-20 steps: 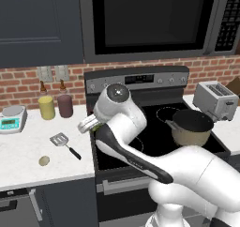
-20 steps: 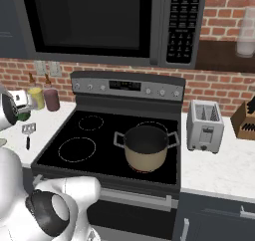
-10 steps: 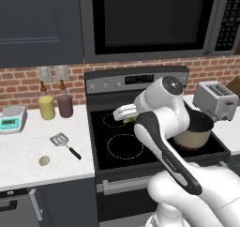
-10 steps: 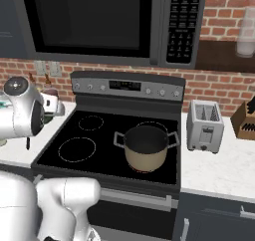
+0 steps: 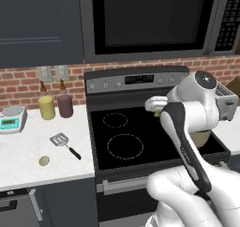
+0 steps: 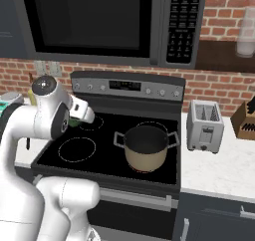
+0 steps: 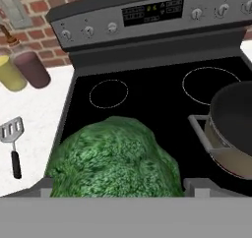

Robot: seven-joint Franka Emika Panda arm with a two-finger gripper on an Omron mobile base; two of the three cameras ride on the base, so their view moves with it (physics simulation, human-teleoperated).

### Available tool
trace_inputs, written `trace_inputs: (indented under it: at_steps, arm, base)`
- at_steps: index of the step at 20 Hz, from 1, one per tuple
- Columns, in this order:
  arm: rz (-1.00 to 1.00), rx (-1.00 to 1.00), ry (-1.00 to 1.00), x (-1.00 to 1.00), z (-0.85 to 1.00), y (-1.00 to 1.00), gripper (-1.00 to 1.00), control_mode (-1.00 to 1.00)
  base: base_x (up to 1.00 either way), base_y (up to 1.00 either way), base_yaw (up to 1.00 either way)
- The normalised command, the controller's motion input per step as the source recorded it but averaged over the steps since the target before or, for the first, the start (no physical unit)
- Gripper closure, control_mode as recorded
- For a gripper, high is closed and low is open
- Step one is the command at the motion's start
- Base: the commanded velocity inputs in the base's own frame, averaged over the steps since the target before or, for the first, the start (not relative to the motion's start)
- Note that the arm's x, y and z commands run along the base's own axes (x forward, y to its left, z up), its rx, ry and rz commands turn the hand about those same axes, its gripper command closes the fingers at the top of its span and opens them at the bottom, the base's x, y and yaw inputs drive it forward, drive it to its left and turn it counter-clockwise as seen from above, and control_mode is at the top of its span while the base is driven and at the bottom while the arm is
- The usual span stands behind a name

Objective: Put the garlic and broccoli in the pot. Retrieve the spatula and lightly stir the vegetables in the pot.

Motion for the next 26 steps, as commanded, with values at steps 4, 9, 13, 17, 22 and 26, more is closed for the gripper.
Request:
trace_inputs:
  at_steps: [4,9,13,17,22,26]
  arm:
    - [-0.30,-0.03,0.07,0.03,0.01,-1.00,1.00,-1.00]
    - [-0.25,-0.02,0.03,0.10,0.00,-1.00,1.00,-1.00]
    - [-0.16,0.00,0.00,0.16,-0.08,-0.99,1.00,-1.00]
    - [-0.03,-0.02,0.01,0.19,-0.21,-0.45,1.00,-1.00]
    - [0.00,-0.05,0.05,0.04,-0.21,0.00,1.00,-1.00]
    - [0.00,0.00,0.00,0.05,-0.40,0.01,1.00,-1.00]
  base:
    - [0.00,0.00,0.00]
    - [0.00,0.00,0.00]
    - [0.00,0.00,0.00]
    - [0.00,0.00,0.00]
    - [0.00,0.00,0.00]
    - [0.00,0.00,0.00]
